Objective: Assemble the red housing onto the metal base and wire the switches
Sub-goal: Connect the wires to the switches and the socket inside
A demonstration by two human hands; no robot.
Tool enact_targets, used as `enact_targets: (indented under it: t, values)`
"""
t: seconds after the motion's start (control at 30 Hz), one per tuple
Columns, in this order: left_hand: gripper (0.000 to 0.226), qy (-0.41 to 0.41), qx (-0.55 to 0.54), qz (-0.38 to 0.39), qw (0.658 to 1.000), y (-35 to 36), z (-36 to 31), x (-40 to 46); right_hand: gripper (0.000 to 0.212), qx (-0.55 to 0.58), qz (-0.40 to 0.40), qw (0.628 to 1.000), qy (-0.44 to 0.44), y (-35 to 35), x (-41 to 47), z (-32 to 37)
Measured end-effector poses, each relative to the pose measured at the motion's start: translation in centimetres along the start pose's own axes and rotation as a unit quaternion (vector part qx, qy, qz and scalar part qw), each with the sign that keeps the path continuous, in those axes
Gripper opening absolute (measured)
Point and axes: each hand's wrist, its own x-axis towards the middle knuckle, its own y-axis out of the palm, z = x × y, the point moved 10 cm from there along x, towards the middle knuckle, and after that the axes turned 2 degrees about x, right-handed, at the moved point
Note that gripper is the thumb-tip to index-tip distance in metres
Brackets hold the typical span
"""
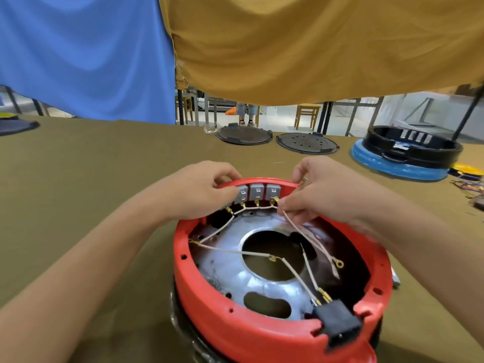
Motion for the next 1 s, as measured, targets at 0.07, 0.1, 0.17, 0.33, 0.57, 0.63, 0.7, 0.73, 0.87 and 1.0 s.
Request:
enact_targets:
  t: [0.07, 0.1, 0.17, 0.33, 0.57, 0.63, 0.7, 0.73, 0.87, 1.0]
  values:
    - [0.013, 0.007, -0.003, -0.011, 1.000, 0.1, -0.1, 0.1, 0.031, -0.002, 0.000, 1.000, 0.009, 0.4, 0.3, -0.3]
    - [0.012, 0.009, -0.004, -0.015, 1.000, 0.1, 0.0, 0.1, 0.031, -0.005, 0.000, 1.000, 0.012, 0.5, 0.5, -0.5]
    - [0.011, 0.009, -0.007, -0.016, 1.000, 0.2, -0.1, 0.1, 0.033, -0.004, 0.000, 1.000, 0.018, 0.7, 0.7, -0.7]
    - [0.016, 0.004, 0.029, -0.008, 1.000, 0.1, -0.2, 0.0, 0.038, 0.017, 0.014, 0.999, 0.026, 0.9, 0.8, -0.9]
    - [0.026, 0.009, 0.057, 0.007, 0.998, 0.4, -0.3, -0.4, 0.043, 0.043, 0.016, 0.998, 0.038, 1.4, 0.5, -0.6]
    - [0.025, 0.015, 0.056, 0.009, 0.998, 0.5, -0.5, -0.4, 0.048, 0.047, 0.015, 0.998, 0.042, 1.5, 0.5, -0.4]
    - [0.022, 0.018, 0.053, 0.011, 0.998, 0.6, -0.5, -0.5, 0.053, 0.059, 0.018, 0.997, 0.051, 1.9, 0.4, -0.3]
    - [0.023, 0.019, 0.053, 0.011, 0.998, 0.6, -0.5, -0.5, 0.054, 0.068, 0.017, 0.996, 0.056, 2.0, 0.3, -0.4]
    - [0.019, 0.028, 0.051, 0.008, 0.998, 0.6, -0.6, -0.5, 0.061, 0.124, 0.005, 0.989, 0.076, 2.2, -0.6, -0.6]
    - [0.015, 0.049, 0.061, 0.002, 0.997, 0.6, -1.0, -0.5, 0.071, 0.113, -0.017, 0.990, 0.082, 2.0, -1.0, -0.5]
